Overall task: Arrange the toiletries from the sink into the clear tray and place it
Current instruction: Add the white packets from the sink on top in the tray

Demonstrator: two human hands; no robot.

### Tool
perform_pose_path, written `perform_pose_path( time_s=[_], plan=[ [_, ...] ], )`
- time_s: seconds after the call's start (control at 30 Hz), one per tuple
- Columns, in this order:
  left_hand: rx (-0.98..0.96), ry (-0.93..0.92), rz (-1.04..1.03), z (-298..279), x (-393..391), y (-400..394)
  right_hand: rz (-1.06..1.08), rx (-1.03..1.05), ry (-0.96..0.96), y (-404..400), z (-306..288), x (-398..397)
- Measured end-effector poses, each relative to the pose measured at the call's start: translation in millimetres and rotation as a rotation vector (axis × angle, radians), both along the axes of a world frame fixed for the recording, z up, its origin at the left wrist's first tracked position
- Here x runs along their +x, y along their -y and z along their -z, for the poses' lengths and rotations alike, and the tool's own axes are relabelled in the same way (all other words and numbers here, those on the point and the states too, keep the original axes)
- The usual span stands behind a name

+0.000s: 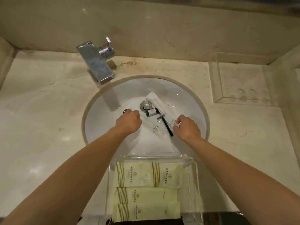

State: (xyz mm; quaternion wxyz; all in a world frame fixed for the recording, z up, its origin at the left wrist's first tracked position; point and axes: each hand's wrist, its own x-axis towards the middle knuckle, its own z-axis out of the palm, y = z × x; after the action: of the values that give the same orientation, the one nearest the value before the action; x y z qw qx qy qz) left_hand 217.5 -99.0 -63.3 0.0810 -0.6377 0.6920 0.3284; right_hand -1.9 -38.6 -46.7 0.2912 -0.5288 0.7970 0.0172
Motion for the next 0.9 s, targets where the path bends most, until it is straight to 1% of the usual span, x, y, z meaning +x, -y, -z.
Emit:
perform_pose_path(
  time_s=[0.1, 0.27, 0.37, 0.47, 0.53, 0.63, 0.73, 0.83, 0.9],
  plan=[
    [-0.012, 0.014, 0.043, 12, -11, 6, -0.013, -0.002, -0.014, 10, 11, -2],
    [0.010, 0.038, 0.232, 36, -27, 8, -0.107, 0.051, -0.113, 23, 35, -3],
    [0.038, 0.082, 0.221, 47, -29, 12, -0.157, 0.045, -0.183, 26, 48, 1],
    [-0.010, 0.161, 0.250, 50, -33, 16, -0.164, 0.084, -0.262, 29, 57, 2],
    [-0.031, 0.193, 0.271, 51, -35, 17, -0.141, 0.094, -0.275, 31, 63, 3],
    [-0.044, 0.191, 0.276, 54, -35, 19, -0.118, 0.093, -0.262, 34, 66, 1],
    [-0.111, 0.168, 0.298, 50, -34, 20, -0.114, 0.025, -0.242, 34, 62, -3],
    [-0.256, 0.195, 0.341, 41, -32, 21, -0.016, -0.036, -0.108, 34, 53, -8],
    [-0.295, 0.179, 0.332, 32, -30, 24, 0.074, -0.067, -0.006, 33, 41, -12]
  ],
)
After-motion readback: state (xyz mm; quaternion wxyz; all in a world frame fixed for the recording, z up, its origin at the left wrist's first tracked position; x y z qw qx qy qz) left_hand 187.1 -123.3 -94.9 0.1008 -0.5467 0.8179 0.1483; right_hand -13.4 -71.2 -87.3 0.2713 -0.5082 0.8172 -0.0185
